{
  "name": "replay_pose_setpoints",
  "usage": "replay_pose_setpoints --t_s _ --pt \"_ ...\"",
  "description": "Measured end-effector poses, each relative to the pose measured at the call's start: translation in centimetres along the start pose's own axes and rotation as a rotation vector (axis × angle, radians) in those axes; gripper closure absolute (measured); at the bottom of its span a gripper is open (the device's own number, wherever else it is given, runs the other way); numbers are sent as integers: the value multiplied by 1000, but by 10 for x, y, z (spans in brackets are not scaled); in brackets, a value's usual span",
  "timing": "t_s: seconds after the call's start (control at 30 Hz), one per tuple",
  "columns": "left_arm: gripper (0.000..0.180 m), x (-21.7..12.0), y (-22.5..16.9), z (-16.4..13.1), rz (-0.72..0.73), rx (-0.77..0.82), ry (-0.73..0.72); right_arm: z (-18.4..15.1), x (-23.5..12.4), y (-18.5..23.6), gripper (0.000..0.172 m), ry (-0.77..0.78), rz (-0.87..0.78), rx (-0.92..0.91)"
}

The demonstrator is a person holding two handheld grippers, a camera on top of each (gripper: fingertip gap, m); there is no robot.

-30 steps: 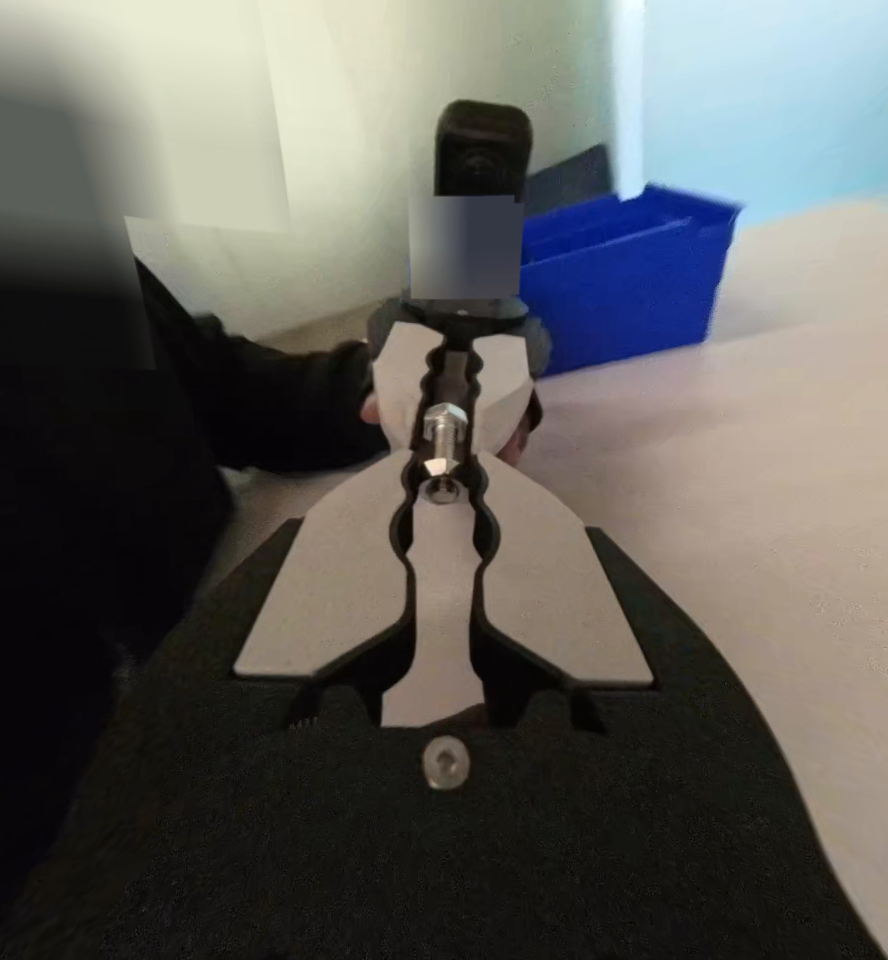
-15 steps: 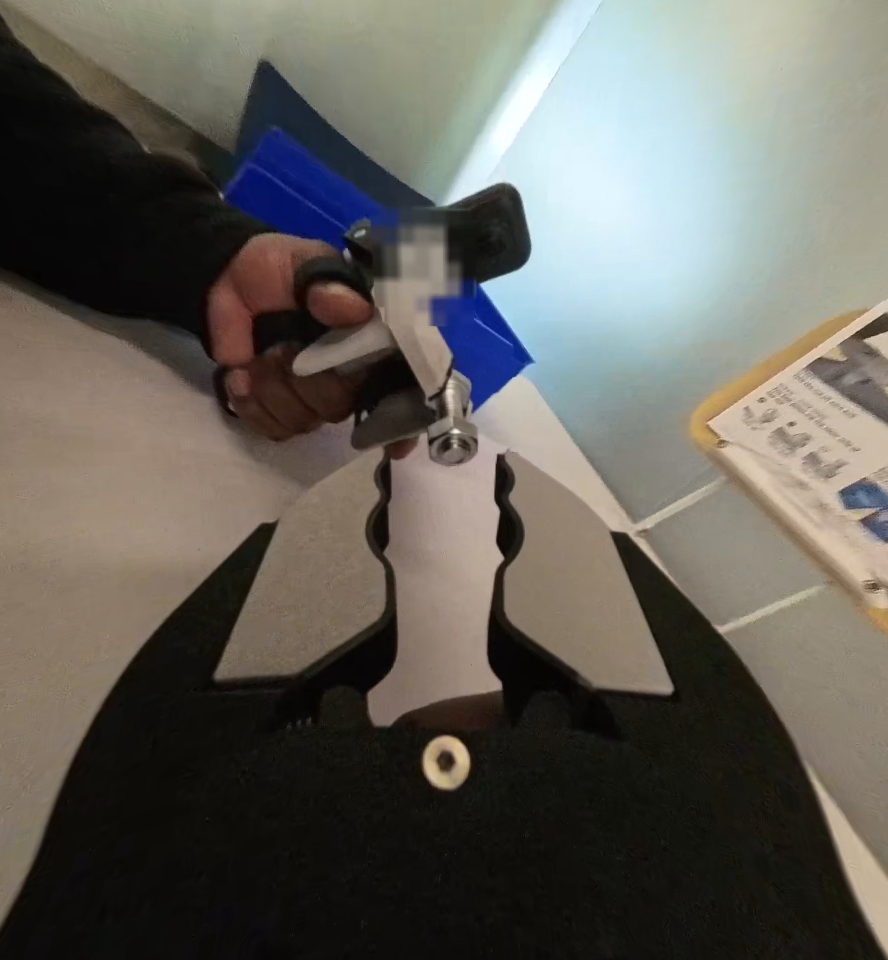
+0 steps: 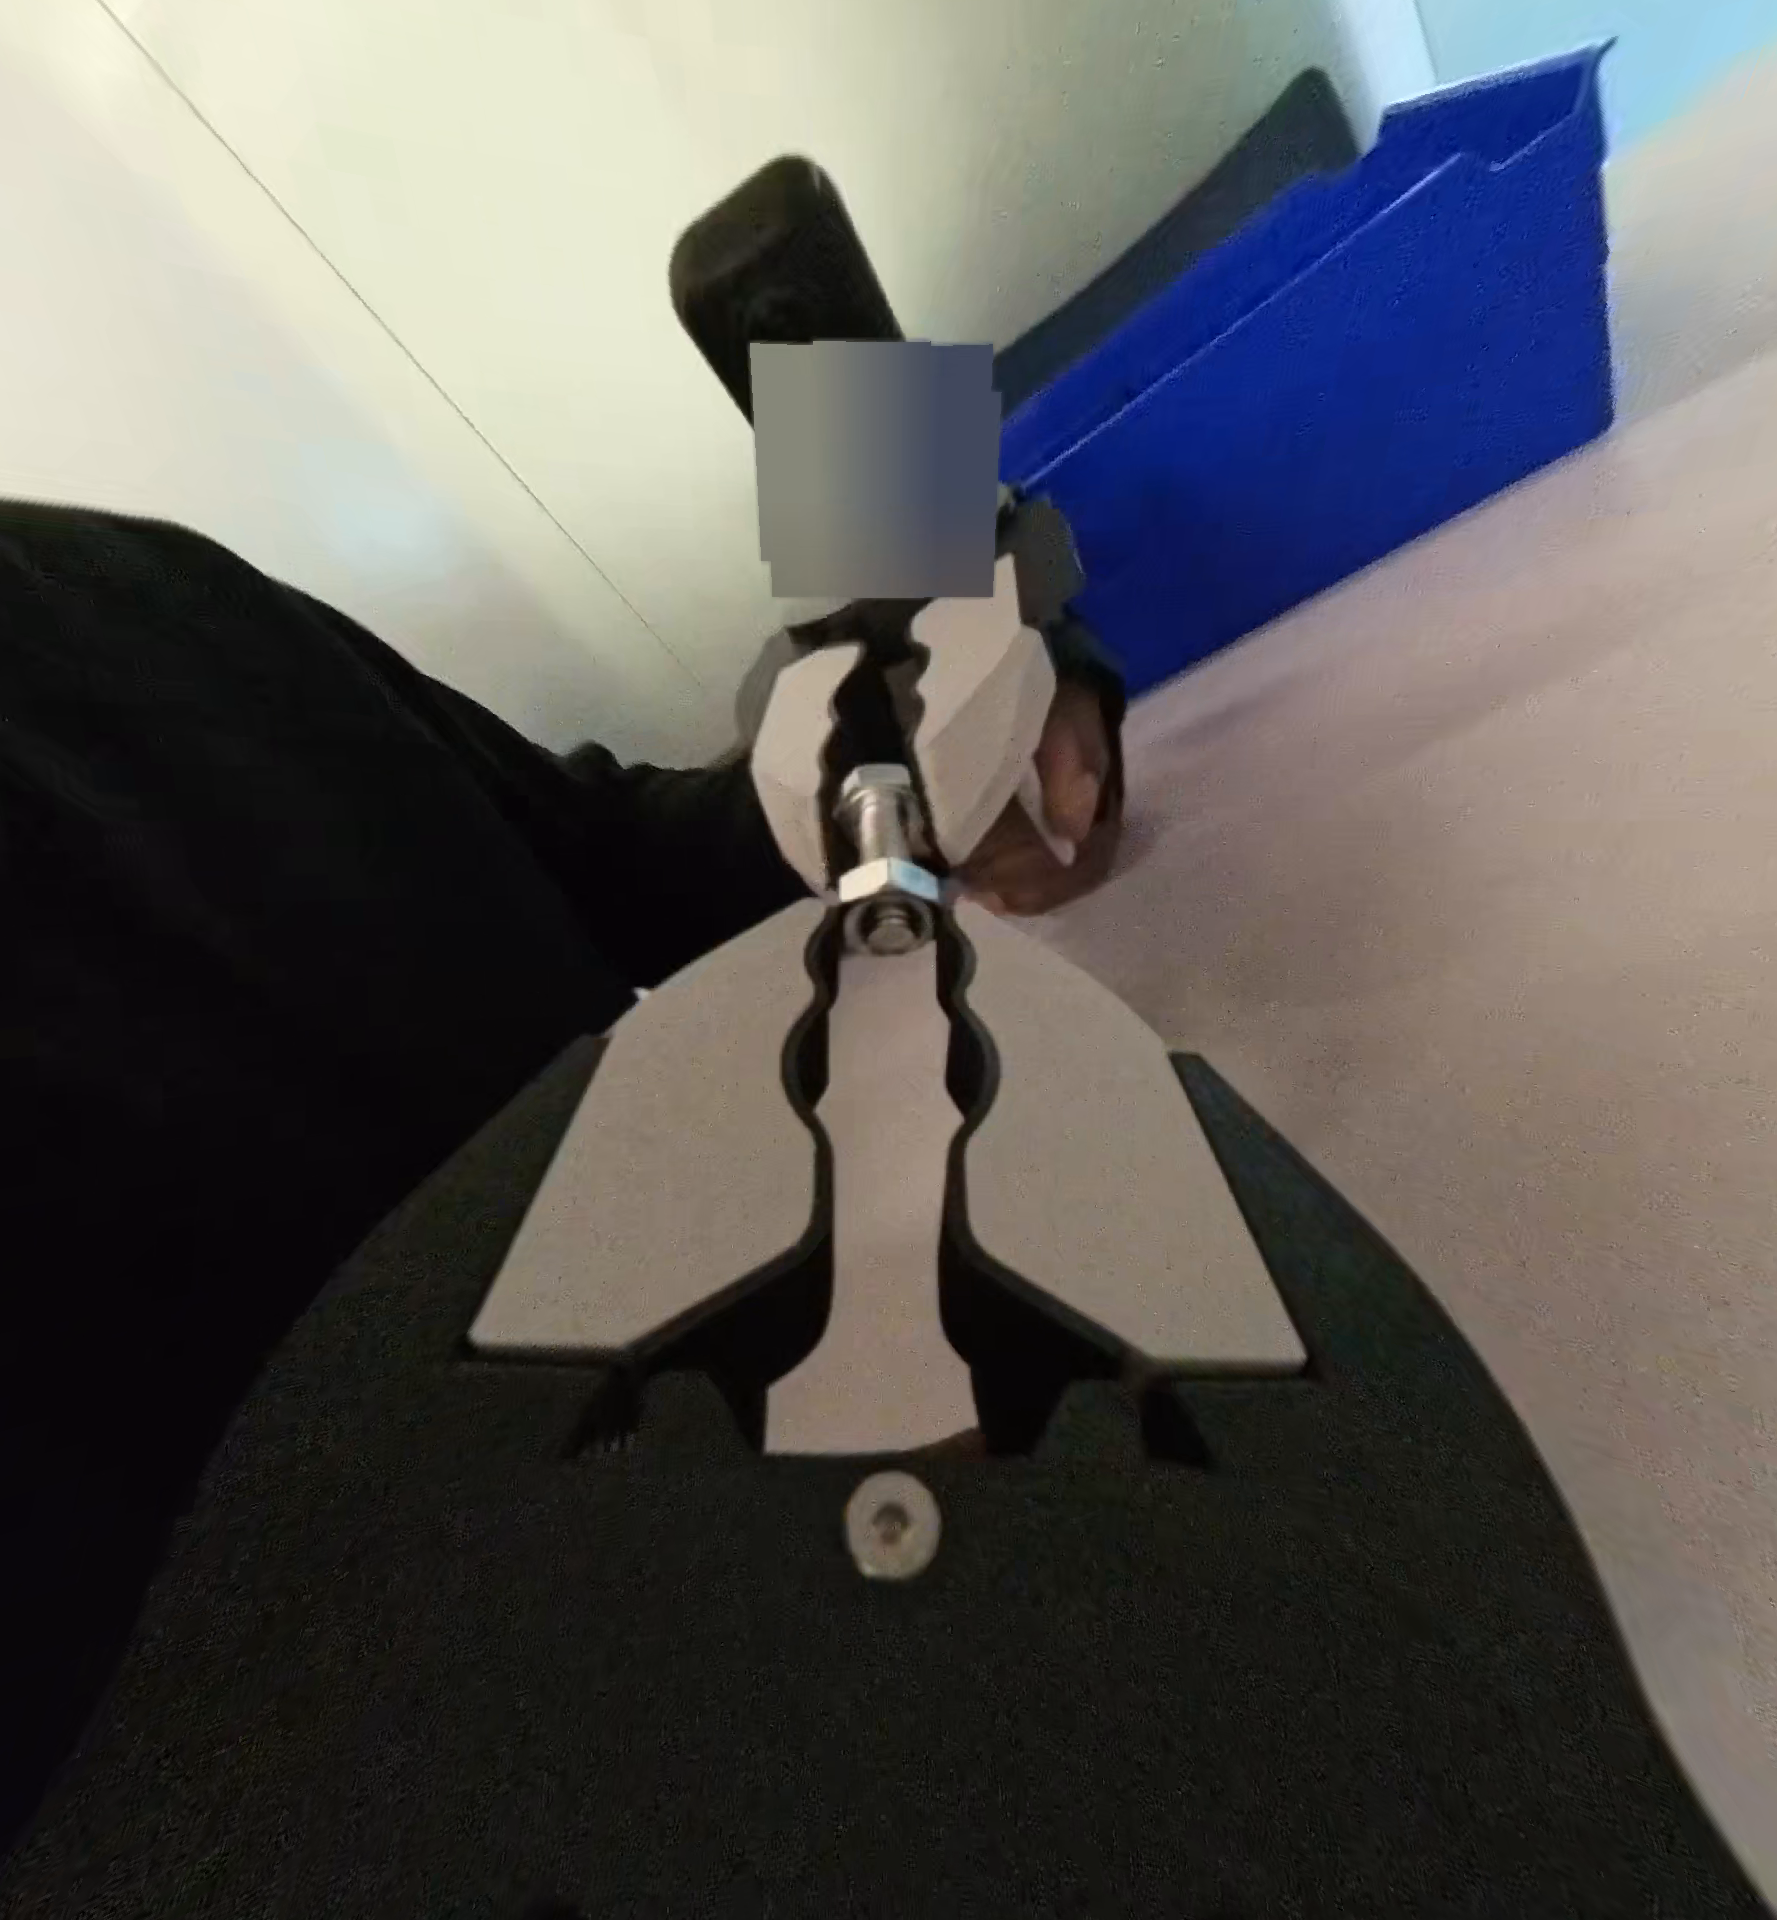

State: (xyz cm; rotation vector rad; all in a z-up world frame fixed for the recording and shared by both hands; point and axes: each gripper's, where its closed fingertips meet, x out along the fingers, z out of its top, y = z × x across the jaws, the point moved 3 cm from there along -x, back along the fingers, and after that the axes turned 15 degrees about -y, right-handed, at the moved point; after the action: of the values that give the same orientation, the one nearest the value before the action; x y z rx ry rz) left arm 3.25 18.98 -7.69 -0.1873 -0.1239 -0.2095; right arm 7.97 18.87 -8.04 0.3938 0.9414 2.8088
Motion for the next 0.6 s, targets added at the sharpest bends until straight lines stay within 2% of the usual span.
replay_pose_setpoints --t_s 0.03,0.1,0.2,0.27,0.33,0.4,0.47,0.53,0.6 --pt "163 0 1 2 5 -10 -13 2 0 0 152 -22 10 -6" --pt "163 0 5 4 35 -70 -50 4 0 -2 134 -41 -21 -145" --pt "163 -4 13 5 63 -210 -93 9 -2 -4 122 -32 -138 -606" --pt "163 -6 15 6 59 -280 -116 11 -2 0 123 -25 -192 -929" --pt "163 -7 15 8 46 -321 -138 8 0 4 126 0 -222 -1129" --pt "163 -5 12 7 24 -353 -139 4 3 3 127 24 -254 -1240" --pt "163 -4 10 4 16 -361 -120 4 4 6 138 14 -270 -1302" --pt "163 -1 8 2 12 -351 -97 1 5 10 156 20 -237 -1282" --pt "163 -1 8 0 17 -337 -81 1 4 10 157 30 -215 -1161"
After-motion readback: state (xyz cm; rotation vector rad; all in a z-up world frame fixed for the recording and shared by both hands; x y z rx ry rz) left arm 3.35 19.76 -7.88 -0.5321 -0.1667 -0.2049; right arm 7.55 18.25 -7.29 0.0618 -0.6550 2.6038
